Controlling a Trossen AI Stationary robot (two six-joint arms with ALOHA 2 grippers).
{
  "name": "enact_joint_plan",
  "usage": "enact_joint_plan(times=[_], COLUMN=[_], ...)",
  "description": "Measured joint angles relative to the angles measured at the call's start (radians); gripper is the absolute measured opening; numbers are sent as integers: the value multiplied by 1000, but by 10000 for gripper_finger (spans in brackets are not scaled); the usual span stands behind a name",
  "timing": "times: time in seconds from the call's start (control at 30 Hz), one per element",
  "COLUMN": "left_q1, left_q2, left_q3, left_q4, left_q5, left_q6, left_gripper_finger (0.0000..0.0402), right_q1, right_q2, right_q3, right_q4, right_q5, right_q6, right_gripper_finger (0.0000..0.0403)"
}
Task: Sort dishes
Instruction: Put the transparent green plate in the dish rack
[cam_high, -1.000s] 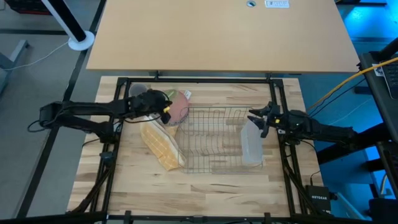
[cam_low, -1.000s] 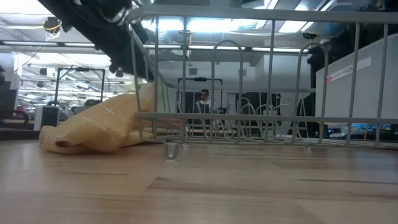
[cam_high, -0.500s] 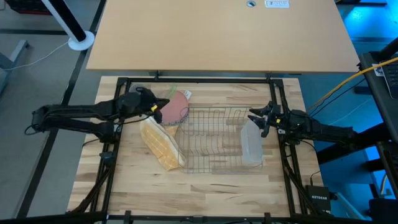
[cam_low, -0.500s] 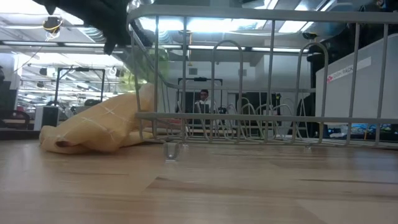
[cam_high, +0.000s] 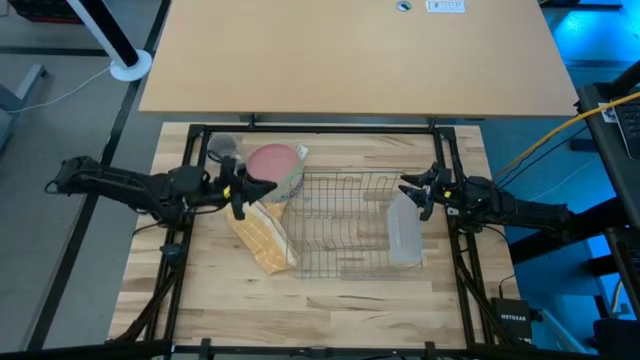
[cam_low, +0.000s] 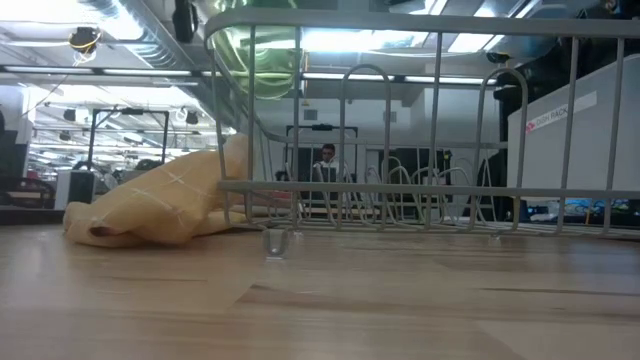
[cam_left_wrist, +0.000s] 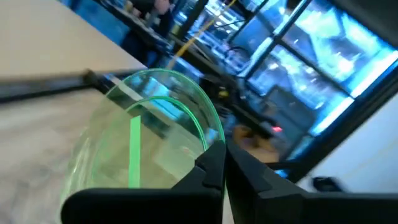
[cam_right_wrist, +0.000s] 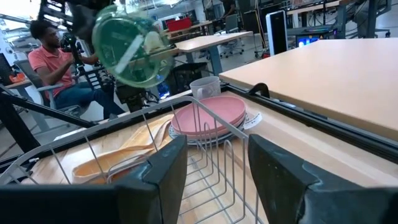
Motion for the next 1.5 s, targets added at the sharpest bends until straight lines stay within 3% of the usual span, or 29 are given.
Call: enact_joint_plan(times=[0.3, 0.6, 0.87, 1.13, 1.5], left_q1=[-172, -281, -323, -300, -283], left_q2=[166, 385, 481, 514, 516], left_q3=[0, 0, 0, 0, 0], left_q4=[269, 363, 419, 407, 245], left_q5=[-85, -388, -545, -566, -566], left_q6=[-181, -507, -706, -818, -1025], left_gripper_finger=[0, 0, 0, 0, 0], right_q1=[0, 0, 0, 0, 0], right_q2=[0, 0, 0, 0, 0], right_q3=[0, 0, 0, 1, 1], right_q4=[-1, -2, -1, -1, -1], right_q5=[0, 0, 0, 1, 1], right_q6=[0, 0, 0, 0, 0], right_gripper_finger=[175, 175, 175, 175, 175])
